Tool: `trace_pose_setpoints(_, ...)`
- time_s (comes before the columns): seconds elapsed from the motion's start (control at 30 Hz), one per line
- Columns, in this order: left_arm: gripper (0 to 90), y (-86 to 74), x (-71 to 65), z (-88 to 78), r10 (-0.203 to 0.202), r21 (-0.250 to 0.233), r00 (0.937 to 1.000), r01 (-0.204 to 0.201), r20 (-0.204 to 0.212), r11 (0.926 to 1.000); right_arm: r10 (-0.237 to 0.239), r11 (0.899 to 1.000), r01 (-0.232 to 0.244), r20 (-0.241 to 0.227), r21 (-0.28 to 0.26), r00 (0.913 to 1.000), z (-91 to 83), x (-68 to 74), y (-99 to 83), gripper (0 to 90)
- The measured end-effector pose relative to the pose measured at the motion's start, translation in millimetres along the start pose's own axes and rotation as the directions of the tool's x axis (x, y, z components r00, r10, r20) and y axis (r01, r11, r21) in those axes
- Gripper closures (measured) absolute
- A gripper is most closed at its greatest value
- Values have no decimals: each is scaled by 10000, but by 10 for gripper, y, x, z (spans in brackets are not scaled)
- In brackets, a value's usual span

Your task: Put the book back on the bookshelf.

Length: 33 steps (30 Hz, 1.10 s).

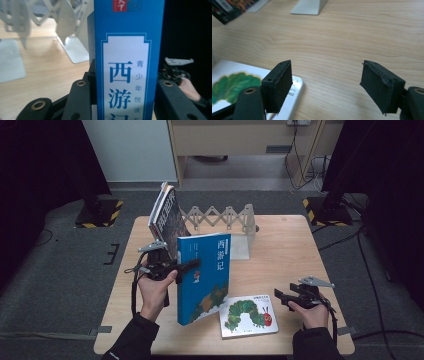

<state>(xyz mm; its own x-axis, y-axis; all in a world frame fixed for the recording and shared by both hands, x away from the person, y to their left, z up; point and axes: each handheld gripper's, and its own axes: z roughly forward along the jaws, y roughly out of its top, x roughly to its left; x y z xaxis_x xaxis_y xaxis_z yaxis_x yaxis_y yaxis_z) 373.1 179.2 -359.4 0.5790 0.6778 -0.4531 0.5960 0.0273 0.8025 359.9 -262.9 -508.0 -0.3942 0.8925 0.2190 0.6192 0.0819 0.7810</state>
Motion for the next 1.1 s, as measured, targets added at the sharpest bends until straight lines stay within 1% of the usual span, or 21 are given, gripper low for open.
trace_pose_setpoints(0.03,613,20,8,3,30,-38,9999,-30,-113,10000,-130,9999,128,125,96,9998,-1,-20,-6,238)
trace_pose_setpoints(0.1,613,52,26,18,-56,-155,9996,52,-277,9999,-198,9995,187,432,255,9989,6,-56,-17,227)
trace_pose_setpoints(0.13,613,68,35,31,-156,-287,9991,144,-388,9995,-301,9989,278,614,369,9977,10,-74,-25,213)
trace_pose_setpoints(0.2,613,108,42,68,-198,-507,9979,166,-624,9986,-313,9976,249,999,650,9945,27,-123,-44,196)
trace_pose_setpoints(0.27,613,153,30,111,-18,-611,9962,-35,-867,9981,-372,9955,268,1161,906,9925,40,-154,-58,193)
trace_pose_setpoints(0.33,613,199,15,155,181,-662,9938,-255,-1100,9975,-424,9942,290,1300,1033,9906,57,-166,-65,189)
trace_pose_setpoints(0.37,613,223,10,174,219,-666,9928,-299,-1178,9973,-554,9930,405,1344,1109,9894,61,-175,-68,186)
trace_pose_setpoints(0.4,613,248,9,194,262,-672,9920,-347,-1234,9971,-558,9926,400,1382,1144,9888,69,-176,-70,186)
trace_pose_setpoints(0.5,613,320,13,250,254,-782,9905,-362,-1348,9963,-794,9893,597,1485,1328,9857,86,-203,-76,180)
trace_pose_setpoints(0.6,613,387,11,311,333,-853,9875,-469,-1539,9953,-997,9859,753,1634,1491,9815,97,-227,-84,173)
trace_pose_setpoints(0.63,613,416,9,340,388,-892,9856,-540,-1645,9945,-968,9856,710,1684,1532,9809,101,-229,-85,171)
trace_pose_setpoints(0.67,613,442,9,365,441,-884,9839,-601,-1731,9943,-1070,9844,802,1710,1568,9794,106,-243,-89,169)
trace_pose_setpoints(0.7,613,467,11,391,493,-889,9824,-662,-1802,9938,-1062,9837,778,1742,1620,9790,111,-247,-92,166)
trace_pose_setpoints(0.73,613,487,17,409,525,-887,9818,-696,-1825,9936,-1102,9829,801,1815,1658,9772,116,-253,-96,162)
trace_pose_setpoints(0.8,613,550,34,467,534,-970,9784,-740,-1998,9925,-1129,9815,803,1865,1740,9760,124,-267,-101,157)
trace_pose_setpoints(0.87,613,600,52,515,570,-1092,9754,-817,-2129,9907,-1122,9789,764,1866,1894,9760,133,-271,-108,153)
trace_pose_setpoints(0.9,613,626,64,538,593,-1125,9739,-856,-2191,9900,-1111,9793,760,1841,1877,9766,134,-273,-113,152)
trace_pose_setpoints(0.97,613,683,83,594,631,-1193,9691,-938,-2387,9884,-1058,9817,722,1898,1760,9761,138,-282,-115,150)
trace_pose_setpoints(1.1,613,781,122,701,689,-1351,9578,-1102,-2789,9847,-1056,9826,730,1902,1709,9761,139,-289,-123,139)
